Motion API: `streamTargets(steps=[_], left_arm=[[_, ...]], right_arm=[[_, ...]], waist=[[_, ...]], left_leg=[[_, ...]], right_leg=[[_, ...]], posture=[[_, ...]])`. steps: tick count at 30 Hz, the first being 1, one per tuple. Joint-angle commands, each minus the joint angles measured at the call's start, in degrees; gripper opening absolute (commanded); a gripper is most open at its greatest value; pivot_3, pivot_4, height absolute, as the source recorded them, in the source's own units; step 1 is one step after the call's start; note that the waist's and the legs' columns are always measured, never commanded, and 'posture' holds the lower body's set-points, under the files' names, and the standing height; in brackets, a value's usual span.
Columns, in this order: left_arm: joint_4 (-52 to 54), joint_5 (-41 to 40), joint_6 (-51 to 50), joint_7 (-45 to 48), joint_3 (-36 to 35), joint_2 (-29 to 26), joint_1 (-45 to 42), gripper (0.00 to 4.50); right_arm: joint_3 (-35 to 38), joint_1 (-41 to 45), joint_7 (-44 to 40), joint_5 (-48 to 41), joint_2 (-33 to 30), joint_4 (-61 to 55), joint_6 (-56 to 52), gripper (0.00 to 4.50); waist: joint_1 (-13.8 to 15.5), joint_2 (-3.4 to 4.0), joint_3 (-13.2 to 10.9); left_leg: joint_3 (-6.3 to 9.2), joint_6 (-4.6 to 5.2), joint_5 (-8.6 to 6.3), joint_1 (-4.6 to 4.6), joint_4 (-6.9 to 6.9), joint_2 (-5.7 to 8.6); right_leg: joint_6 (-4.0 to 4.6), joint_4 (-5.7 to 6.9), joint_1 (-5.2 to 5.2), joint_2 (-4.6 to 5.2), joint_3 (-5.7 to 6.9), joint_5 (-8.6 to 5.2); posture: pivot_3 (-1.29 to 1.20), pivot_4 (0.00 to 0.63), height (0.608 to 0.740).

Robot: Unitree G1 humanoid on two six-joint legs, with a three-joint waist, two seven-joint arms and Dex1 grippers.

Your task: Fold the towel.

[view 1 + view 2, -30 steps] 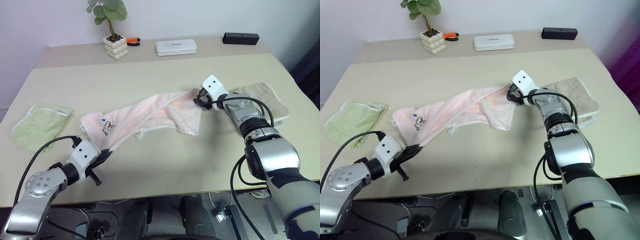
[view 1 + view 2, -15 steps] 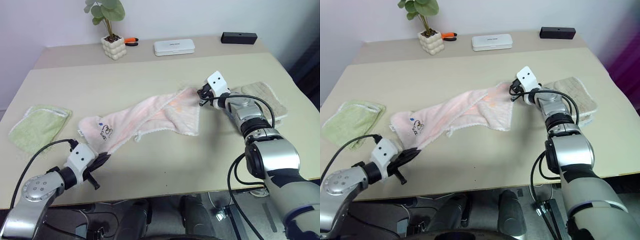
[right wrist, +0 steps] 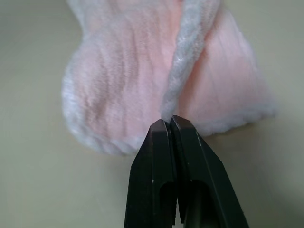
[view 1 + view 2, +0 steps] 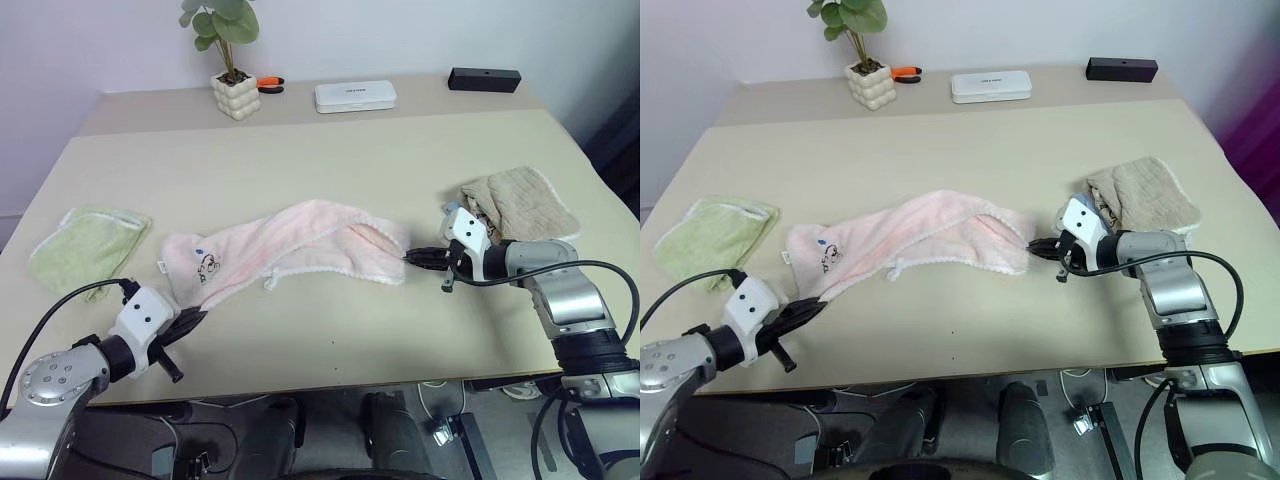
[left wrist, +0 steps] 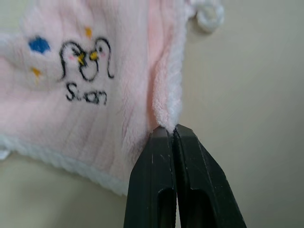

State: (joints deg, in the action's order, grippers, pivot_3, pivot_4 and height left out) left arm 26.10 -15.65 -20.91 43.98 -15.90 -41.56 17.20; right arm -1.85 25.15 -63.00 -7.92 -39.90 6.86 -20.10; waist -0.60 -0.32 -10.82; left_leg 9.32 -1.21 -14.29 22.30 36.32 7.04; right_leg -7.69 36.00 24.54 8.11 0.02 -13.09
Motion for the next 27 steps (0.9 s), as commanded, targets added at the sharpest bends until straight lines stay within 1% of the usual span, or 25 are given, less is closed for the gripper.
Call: streamTargets(steps=[1, 4, 9, 14, 15, 17, 20, 25, 27], left_arm=[[-0.13, -0.07, 0.41, 0.63, 0.25, -0.80, -0.74, 0.00], [-0.22, -0.05, 0.44, 0.71, 0.82, -0.79, -1.21, 0.00], [-0.11, 0.12, 0.49, 0.62, 1.55, -0.50, -1.34, 0.00], [0.01, 0.22, 0.52, 0.28, 1.94, -0.13, -1.41, 0.00], [0.11, 0.19, 0.56, 0.18, 1.90, -0.02, -1.28, 0.00], [0.29, 0.20, 0.60, -0.08, 1.74, 0.18, -0.92, 0.00], [0.56, 0.23, 0.66, -0.42, 1.62, 0.33, -0.34, 0.00], [-0.06, 0.59, 1.81, -0.66, 1.13, 0.05, -0.42, 0.00], [-3.20, 1.41, 3.08, -1.79, 0.88, -0.30, -5.03, 0.00]], right_arm=[[1.30, 0.38, 2.82, -0.05, -1.11, -2.92, -1.19, 0.91], [1.59, 1.49, 5.14, 0.20, -0.69, -2.78, -0.84, 2.27], [1.15, 4.07, 7.48, -1.02, 1.47, -1.25, -1.23, 2.27], [-1.19, 8.25, 11.04, 1.18, 4.90, 4.70, -0.67, 2.27], [-1.44, 8.85, 11.69, 1.28, 5.63, 5.55, -0.82, 2.04], [-1.91, 9.08, 11.44, 1.09, 6.03, 5.76, -1.24, 1.37], [-2.14, 8.59, 10.76, 0.55, 5.64, 4.87, -1.54, 0.02], [-0.60, 8.45, 10.35, 0.05, 3.71, 2.16, -0.40, 0.02], [1.17, 11.58, 12.35, 0.47, 3.06, 3.20, 1.21, 0.02]], waist=[[0.01, -0.01, 0.01], [0.02, -0.02, 0.00], [-0.10, -0.02, 0.00], [-0.07, -0.03, 0.00], [-0.07, -0.03, 0.00], [-0.07, -0.03, 0.00], [0.02, -0.03, 0.00], [-0.02, -0.02, 0.00], [0.11, -0.01, -0.01]], left_leg=[[0.00, 0.00, 0.00, 0.00, -0.01, 0.00], [0.01, 0.00, 0.00, 0.01, -0.07, 0.00], [0.00, 0.00, 0.00, 0.01, -0.08, -0.02], [0.01, -0.01, 0.00, 0.01, -0.07, -0.02], [0.02, -0.01, 0.00, 0.01, -0.08, -0.02], [0.03, -0.01, 0.01, 0.01, -0.09, -0.02], [0.04, -0.01, 0.00, 0.02, -0.09, -0.01], [0.06, -0.01, 0.00, 0.01, -0.09, -0.02], [0.06, -0.01, 0.00, 0.02, -0.08, -0.02]], right_leg=[[-0.01, -0.01, 0.00, 0.00, 0.00, 0.00], [-0.01, -0.06, 0.01, 0.00, 0.00, 0.00], [0.00, -0.06, 0.02, -0.02, 0.00, 0.01], [0.00, -0.06, 0.02, -0.03, 0.00, 0.01], [0.01, -0.06, 0.01, -0.04, 0.00, 0.01], [0.01, -0.06, 0.02, -0.05, 0.00, 0.01], [0.01, -0.07, 0.02, -0.04, 0.00, 0.01], [0.01, -0.06, 0.02, -0.07, 0.00, 0.01], [0.01, -0.07, 0.02, -0.07, 0.00, 0.01]], posture=[[0.00, 0.150, 0.740], [0.00, 0.150, 0.740], [0.00, 0.150, 0.740], [0.00, 0.150, 0.740], [0.00, 0.150, 0.740], [0.00, 0.150, 0.740], [0.00, 0.150, 0.740], [0.00, 0.150, 0.740], [0.00, 0.150, 0.740]])
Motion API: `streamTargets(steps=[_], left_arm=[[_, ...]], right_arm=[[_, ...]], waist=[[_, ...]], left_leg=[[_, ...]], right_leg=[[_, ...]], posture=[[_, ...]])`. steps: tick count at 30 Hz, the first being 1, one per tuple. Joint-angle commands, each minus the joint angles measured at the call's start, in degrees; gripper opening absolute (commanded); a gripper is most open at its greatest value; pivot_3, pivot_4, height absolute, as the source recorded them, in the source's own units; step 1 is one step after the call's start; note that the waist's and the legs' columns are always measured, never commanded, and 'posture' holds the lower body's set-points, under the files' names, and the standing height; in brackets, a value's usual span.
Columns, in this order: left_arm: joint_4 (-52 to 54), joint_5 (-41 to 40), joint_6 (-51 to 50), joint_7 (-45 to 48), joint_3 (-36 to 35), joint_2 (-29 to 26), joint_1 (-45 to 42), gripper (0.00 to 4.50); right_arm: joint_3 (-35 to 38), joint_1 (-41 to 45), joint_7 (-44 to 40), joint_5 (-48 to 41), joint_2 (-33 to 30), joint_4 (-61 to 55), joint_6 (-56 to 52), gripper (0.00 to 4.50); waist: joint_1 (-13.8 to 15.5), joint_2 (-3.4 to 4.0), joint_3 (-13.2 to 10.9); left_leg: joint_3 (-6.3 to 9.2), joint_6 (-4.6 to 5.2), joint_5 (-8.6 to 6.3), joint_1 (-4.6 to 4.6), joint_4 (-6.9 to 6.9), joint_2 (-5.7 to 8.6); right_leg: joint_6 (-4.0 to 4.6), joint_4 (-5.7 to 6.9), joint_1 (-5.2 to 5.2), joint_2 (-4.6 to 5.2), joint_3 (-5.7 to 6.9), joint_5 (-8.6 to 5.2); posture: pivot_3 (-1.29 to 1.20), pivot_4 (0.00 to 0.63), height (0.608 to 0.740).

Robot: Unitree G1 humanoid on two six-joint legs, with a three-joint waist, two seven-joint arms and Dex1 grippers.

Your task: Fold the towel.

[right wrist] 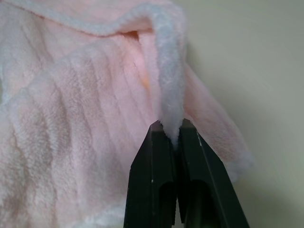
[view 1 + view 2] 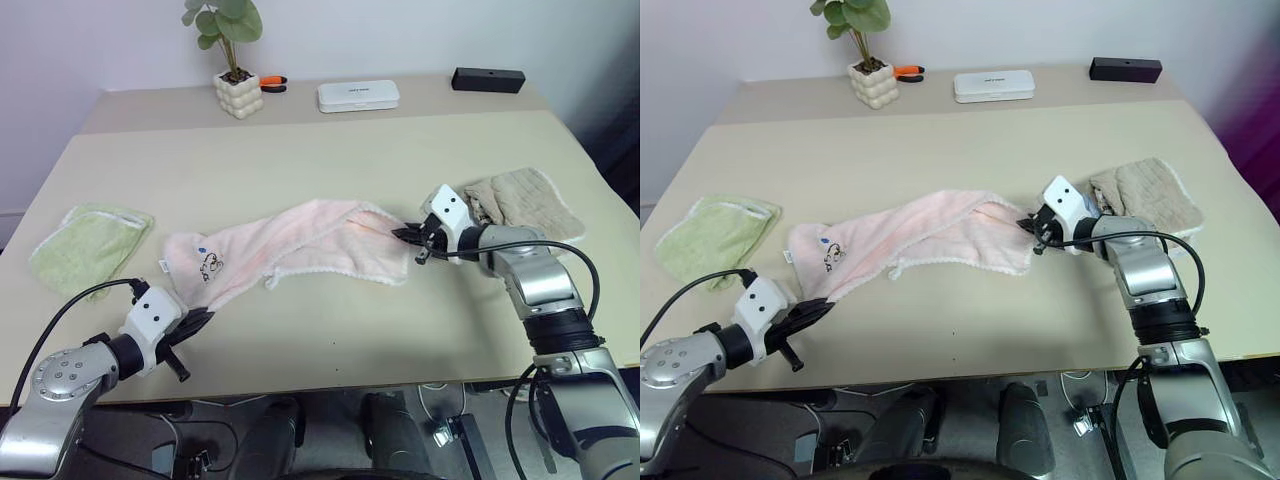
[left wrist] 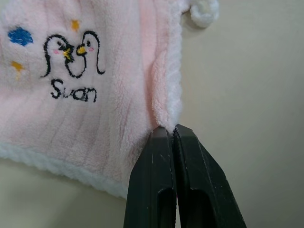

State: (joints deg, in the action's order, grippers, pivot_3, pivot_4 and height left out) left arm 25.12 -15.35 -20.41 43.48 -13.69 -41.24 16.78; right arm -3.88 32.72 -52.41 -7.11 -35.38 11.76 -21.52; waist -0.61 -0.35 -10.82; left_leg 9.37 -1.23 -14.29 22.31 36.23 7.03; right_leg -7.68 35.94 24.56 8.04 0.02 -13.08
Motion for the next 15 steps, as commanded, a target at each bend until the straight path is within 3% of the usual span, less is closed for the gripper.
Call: streamTargets(steps=[1, 6, 8, 10, 12, 15], left_arm=[[-5.48, 2.50, 4.28, -2.90, -1.18, -0.71, -9.36, 0.00], [-26.91, 6.77, 8.98, -11.59, -1.06, -0.71, -37.31, 0.00], [-43.16, 8.34, 15.30, -15.96, -1.18, -1.82, -57.02, 0.00], [-54.25, 9.31, 20.42, -17.87, -0.94, -2.70, -68.52, 0.00], [-61.54, 9.68, 24.36, -17.62, -0.61, -3.51, -74.10, 0.00], [-67.15, 8.71, 28.42, -14.04, -0.60, -5.67, -77.66, 0.00]], right_arm=[[4.09, 6.68, 3.45, 0.30, -1.79, 0.30, 3.77, 0.02], [3.69, 19.86, 10.53, 5.99, -3.61, 13.46, 13.22, 0.02], [4.17, 29.50, 13.21, 7.55, -4.41, 20.37, 18.95, 0.02], [4.32, 35.22, 14.20, 8.15, -4.69, 24.70, 22.82, 0.02], [4.15, 37.85, 13.87, 8.24, -4.83, 26.71, 25.16, 0.02], [4.46, 38.42, 10.72, 6.52, -5.50, 24.19, 26.13, 0.02]], waist=[[0.17, 0.01, -0.02], [0.87, -0.16, -0.04], [0.83, -0.23, -0.06], [0.57, -0.53, -0.24], [-0.52, -0.51, -0.16], [-2.06, -0.49, -0.14]], left_leg=[[0.01, -0.03, 0.02, 0.00, 0.02, 0.00], [0.06, -0.38, 0.25, 0.04, 0.10, -0.03], [0.04, -0.38, 0.24, 0.00, -0.03, -0.10], [-0.02, -0.73, 0.45, 0.27, 0.05, -0.06], [-0.02, -0.95, 0.59, 0.87, 0.09, -0.18], [-0.28, -0.58, 0.32, 0.69, -0.11, -0.22]], right_leg=[[0.00, 0.04, 0.00, -0.01, 0.01, 0.00], [0.25, 0.03, 0.02, -0.29, 0.14, 0.32], [0.23, -0.13, 0.00, -0.35, 0.13, 0.37], [0.28, 0.08, 0.34, -0.36, 0.14, 0.46], [0.30, 0.09, 0.85, -0.35, 0.17, 0.64], [0.23, -0.17, 0.84, -0.21, 0.17, 0.64]], posture=[[0.00, 0.150, 0.740], [0.00, 0.150, 0.740], [0.00, 0.150, 0.740], [0.00, 0.150, 0.740], [0.00, 0.150, 0.740], [0.00, 0.150, 0.740]])
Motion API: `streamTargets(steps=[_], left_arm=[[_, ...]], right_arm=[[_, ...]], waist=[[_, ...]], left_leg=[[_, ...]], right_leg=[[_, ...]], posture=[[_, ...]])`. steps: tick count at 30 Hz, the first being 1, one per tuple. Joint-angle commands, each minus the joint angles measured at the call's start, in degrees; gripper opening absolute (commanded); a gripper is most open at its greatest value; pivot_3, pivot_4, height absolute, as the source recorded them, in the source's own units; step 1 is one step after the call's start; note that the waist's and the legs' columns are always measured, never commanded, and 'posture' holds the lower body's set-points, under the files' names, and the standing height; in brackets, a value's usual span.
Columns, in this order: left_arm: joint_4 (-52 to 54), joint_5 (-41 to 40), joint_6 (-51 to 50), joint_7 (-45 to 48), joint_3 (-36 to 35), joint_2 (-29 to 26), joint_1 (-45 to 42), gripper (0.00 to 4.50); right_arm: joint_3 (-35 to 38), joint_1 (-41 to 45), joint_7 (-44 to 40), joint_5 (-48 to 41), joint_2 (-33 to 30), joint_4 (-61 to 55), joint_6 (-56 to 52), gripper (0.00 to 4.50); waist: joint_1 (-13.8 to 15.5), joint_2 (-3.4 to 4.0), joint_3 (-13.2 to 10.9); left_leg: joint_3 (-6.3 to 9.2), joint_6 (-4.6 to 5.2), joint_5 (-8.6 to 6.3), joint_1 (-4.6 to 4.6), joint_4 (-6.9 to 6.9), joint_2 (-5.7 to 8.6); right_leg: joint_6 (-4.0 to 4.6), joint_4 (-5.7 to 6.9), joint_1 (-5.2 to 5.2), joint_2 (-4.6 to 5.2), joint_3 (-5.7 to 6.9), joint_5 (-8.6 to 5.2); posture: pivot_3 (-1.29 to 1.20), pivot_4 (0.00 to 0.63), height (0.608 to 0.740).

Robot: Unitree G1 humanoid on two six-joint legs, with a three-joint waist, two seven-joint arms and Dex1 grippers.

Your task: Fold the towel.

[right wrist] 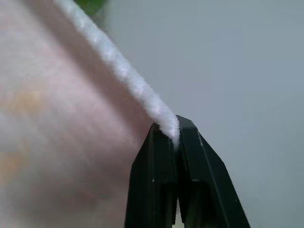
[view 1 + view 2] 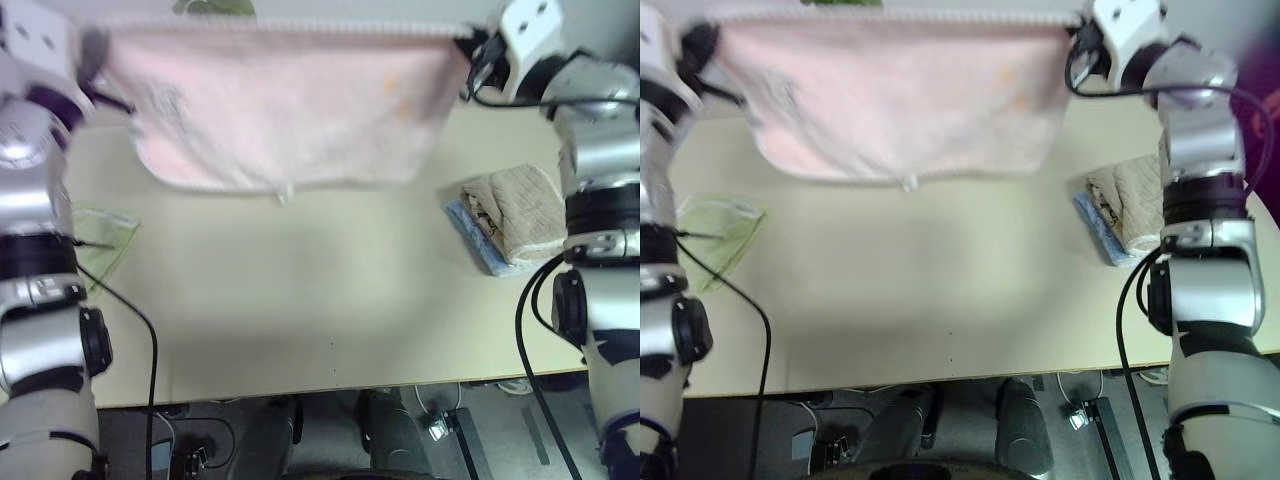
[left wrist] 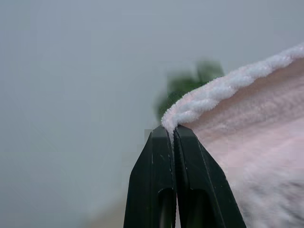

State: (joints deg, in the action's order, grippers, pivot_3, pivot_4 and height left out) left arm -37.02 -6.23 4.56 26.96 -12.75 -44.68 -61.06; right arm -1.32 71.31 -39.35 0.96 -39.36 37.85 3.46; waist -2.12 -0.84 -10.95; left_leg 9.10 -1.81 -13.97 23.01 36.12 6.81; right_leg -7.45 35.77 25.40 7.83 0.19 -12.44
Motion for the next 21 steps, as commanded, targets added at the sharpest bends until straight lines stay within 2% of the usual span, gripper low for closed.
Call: streamTargets(steps=[1, 5, 11, 15, 17, 21], left_arm=[[-4.26, -1.84, 3.85, 5.00, -2.18, -2.94, 1.57, 0.00], [2.51, -6.95, 1.93, 13.65, -4.15, -4.84, 11.16, 0.00], [30.14, -16.90, -10.44, 27.06, -10.55, -7.94, 46.54, 0.00], [43.77, -23.94, -22.54, 31.27, -17.75, -9.40, 64.31, 0.00], [48.91, -26.28, -27.27, 32.68, -20.67, -10.09, 70.18, 0.00], [53.90, -26.33, -31.46, 34.63, -24.08, -10.50, 79.41, 0.00]], right_arm=[[2.09, -1.83, -4.77, -3.07, -1.93, -4.99, 0.30, 0.02], [2.55, -9.97, -11.38, -7.84, -3.24, -16.47, -5.00, 0.02], [3.80, -36.15, -22.24, -17.64, -10.30, -39.69, -19.72, 0.02], [7.11, -47.88, -24.52, -23.48, -13.60, -48.98, -27.59, 0.02], [8.91, -52.22, -26.05, -26.07, -15.40, -52.00, -30.47, 0.02], [12.96, -61.93, -31.67, -30.17, -20.84, -57.52, -33.93, 0.02]], waist=[[-0.93, 0.01, -0.01], [-2.25, 0.06, -0.05], [-1.75, 0.13, -0.07], [-0.28, 0.16, -0.10], [0.27, 0.16, -0.10], [1.79, 0.20, -0.06]], left_leg=[[-0.03, 0.05, -0.03, 0.01, -0.02, 0.00], [-0.07, 0.16, -0.10, 0.15, 0.03, -0.05], [-0.15, 0.22, -0.15, 0.11, 0.09, -0.25], [-0.30, 0.51, -0.32, 0.13, 0.26, -0.29], [-0.39, 0.51, -0.33, -0.01, 0.29, -0.40], [-0.96, 0.54, -0.39, -0.77, 0.18, -0.68]], right_leg=[[-0.05, -0.13, 0.00, 0.00, 0.00, 0.03], [-0.18, -0.41, 0.06, -0.03, -0.01, 0.11], [-0.14, -0.28, 0.10, -0.15, -0.13, 0.14], [-0.01, -0.29, 0.12, -0.17, -0.21, 0.24], [0.04, -0.29, 0.01, -0.24, -0.21, 0.26], [0.22, -0.58, -0.87, -0.27, -0.18, 0.08]], posture=[[0.00, 0.150, 0.740], [0.00, 0.150, 0.740], [0.00, 0.150, 0.740], [0.00, 0.150, 0.740], [0.00, 0.150, 0.740], [0.00, 0.150, 0.740]])
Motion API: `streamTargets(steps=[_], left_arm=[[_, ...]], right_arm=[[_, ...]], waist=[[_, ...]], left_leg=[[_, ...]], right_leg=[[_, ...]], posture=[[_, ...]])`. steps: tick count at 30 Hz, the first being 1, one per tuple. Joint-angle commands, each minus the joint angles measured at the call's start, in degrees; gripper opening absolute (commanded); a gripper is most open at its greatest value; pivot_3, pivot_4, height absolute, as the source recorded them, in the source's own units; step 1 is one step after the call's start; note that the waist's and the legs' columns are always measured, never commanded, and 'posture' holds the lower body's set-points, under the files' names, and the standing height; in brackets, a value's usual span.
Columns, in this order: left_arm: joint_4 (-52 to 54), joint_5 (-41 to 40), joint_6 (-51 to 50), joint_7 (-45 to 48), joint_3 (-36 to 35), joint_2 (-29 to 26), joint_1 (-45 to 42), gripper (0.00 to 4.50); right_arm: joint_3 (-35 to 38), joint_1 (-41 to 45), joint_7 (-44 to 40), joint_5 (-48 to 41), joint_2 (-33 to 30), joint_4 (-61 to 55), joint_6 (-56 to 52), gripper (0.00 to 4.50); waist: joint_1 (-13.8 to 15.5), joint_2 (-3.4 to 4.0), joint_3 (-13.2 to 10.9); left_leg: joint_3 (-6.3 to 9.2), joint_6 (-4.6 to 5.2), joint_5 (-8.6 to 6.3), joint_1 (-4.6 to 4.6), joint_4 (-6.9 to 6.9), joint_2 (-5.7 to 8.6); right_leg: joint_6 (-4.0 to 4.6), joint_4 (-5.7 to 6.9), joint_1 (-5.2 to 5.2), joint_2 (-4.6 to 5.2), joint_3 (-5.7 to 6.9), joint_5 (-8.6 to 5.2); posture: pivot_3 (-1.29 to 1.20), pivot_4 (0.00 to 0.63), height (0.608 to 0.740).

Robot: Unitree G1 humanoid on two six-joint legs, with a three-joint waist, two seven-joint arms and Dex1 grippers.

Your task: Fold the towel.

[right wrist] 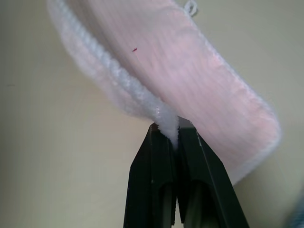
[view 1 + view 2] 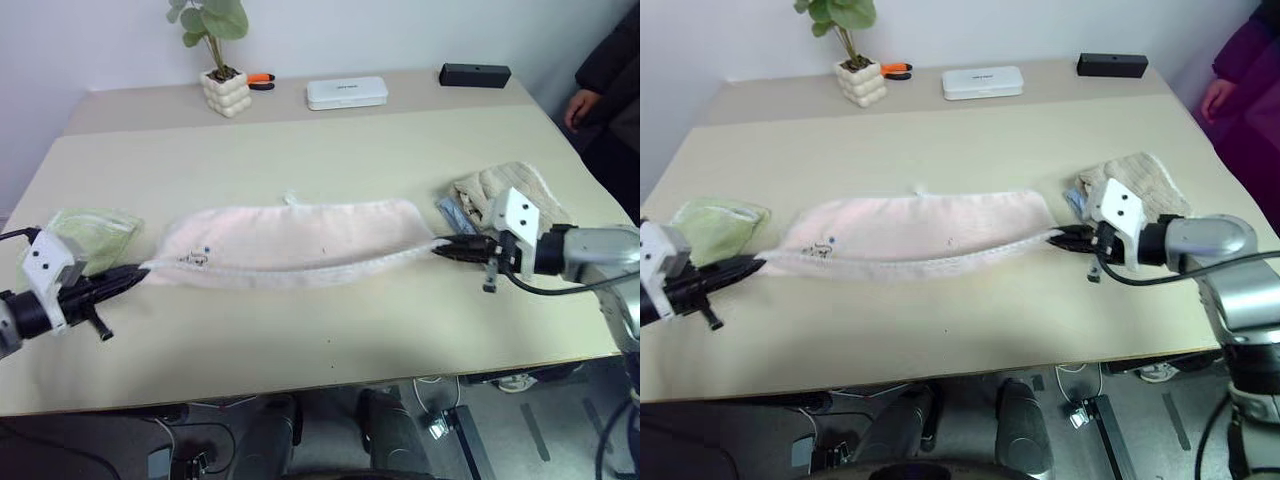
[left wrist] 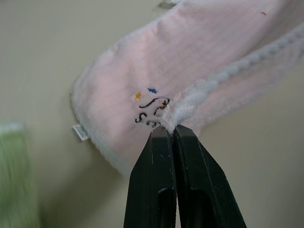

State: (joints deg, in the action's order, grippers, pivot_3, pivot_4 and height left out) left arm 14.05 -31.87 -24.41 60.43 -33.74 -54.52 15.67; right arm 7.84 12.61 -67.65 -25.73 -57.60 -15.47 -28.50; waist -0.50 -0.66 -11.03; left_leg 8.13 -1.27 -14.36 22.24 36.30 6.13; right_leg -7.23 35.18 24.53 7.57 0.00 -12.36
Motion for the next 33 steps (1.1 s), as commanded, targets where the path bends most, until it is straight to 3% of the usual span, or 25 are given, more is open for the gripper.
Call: streamTargets(steps=[1, 4, 8, 13, 19, 26, 31, 32, 33], left_arm=[[3.23, -0.52, -2.92, 1.35, -3.32, -0.71, 3.69, 0.00], [3.48, 0.06, -3.51, 1.91, -2.44, -1.04, 4.57, 0.00], [0.29, 1.99, -1.43, 0.49, 1.52, -0.84, -1.22, 0.00], [-13.09, 10.14, 6.13, -3.92, 11.09, 0.55, -16.57, 0.00], [-28.52, 16.40, 13.47, -5.39, 20.28, 4.06, -31.36, 0.00], [-38.03, 20.33, 18.88, -6.51, 24.75, 7.50, -38.56, 0.00], [-40.47, 19.46, 17.95, -7.57, 24.22, 8.93, -40.43, 0.00], [-40.31, 18.88, 17.00, -7.39, 23.89, 8.91, -40.36, 0.59], [-40.03, 18.95, 17.20, -7.72, 23.70, 8.77, -40.11, 0.92]], right_arm=[[4.38, -4.57, -4.07, -3.95, -3.46, -4.82, -2.35, 0.02], [4.21, -5.72, -4.19, -3.50, -4.18, -4.63, -1.70, 0.02], [0.63, -0.39, -0.02, 0.17, -1.44, -0.41, 0.78, 0.02], [-6.85, 11.80, 5.45, 11.28, 3.15, 14.46, 9.97, 0.02], [-11.65, 23.06, 8.86, 17.90, 9.40, 30.26, 17.11, 0.02], [-13.29, 26.07, 8.21, 20.27, 12.64, 36.99, 21.74, 0.02], [-13.29, 26.29, 9.01, 21.81, 13.52, 38.50, 22.29, 0.02], [-13.17, 26.28, 9.22, 22.09, 13.44, 38.53, 22.03, 0.00], [-12.93, 26.17, 9.11, 22.10, 13.24, 38.36, 21.76, 0.28]], waist=[[0.32, 0.02, 0.01], [0.36, -0.01, 0.02], [0.54, -0.01, 0.03], [0.84, -0.03, 0.02], [0.66, -0.03, 0.02], [-0.28, -0.03, 0.02], [-0.63, -0.03, 0.02], [-0.61, -0.03, 0.02], [-0.60, -0.03, 0.02]], left_leg=[[-0.12, 0.01, -0.01, -0.04, 0.01, -0.11], [-0.26, 0.04, -0.02, -0.02, 0.05, -0.17], [-0.29, 0.04, -0.01, -0.03, 0.05, -0.20], [-0.47, 0.02, 0.00, -0.03, 0.08, -0.18], [-0.46, -0.05, 0.04, 0.06, 0.05, -0.13], [-0.42, -0.14, 0.09, 0.12, 0.00, -0.08], [-0.36, -0.11, 0.07, 0.11, 0.00, -0.09], [-0.35, -0.11, 0.08, 0.11, 0.00, -0.08], [-0.34, -0.11, 0.08, 0.11, 0.00, -0.08]], right_leg=[[-0.02, -0.01, -0.09, 0.06, 0.01, -0.03], [-0.02, -0.03, -0.09, 0.08, 0.00, -0.01], [-0.01, -0.02, -0.06, 0.06, 0.01, 0.01], [-0.19, -0.01, -0.03, 0.04, 0.02, 0.15], [-0.21, 0.06, 0.12, 0.05, 0.03, 0.20], [-0.22, 0.04, 0.17, 0.06, 0.03, 0.21], [-0.22, 0.12, 0.22, 0.04, 0.02, 0.21], [-0.22, 0.13, 0.22, 0.04, 0.02, 0.21], [-0.22, 0.13, 0.23, 0.05, 0.02, 0.21]], posture=[[0.00, 0.150, 0.740], [0.00, 0.150, 0.740], [0.00, 0.150, 0.740], [0.00, 0.150, 0.740], [0.00, 0.150, 0.740], [0.00, 0.150, 0.740], [0.00, 0.150, 0.740], [0.00, 0.150, 0.740], [0.00, 0.150, 0.740]])
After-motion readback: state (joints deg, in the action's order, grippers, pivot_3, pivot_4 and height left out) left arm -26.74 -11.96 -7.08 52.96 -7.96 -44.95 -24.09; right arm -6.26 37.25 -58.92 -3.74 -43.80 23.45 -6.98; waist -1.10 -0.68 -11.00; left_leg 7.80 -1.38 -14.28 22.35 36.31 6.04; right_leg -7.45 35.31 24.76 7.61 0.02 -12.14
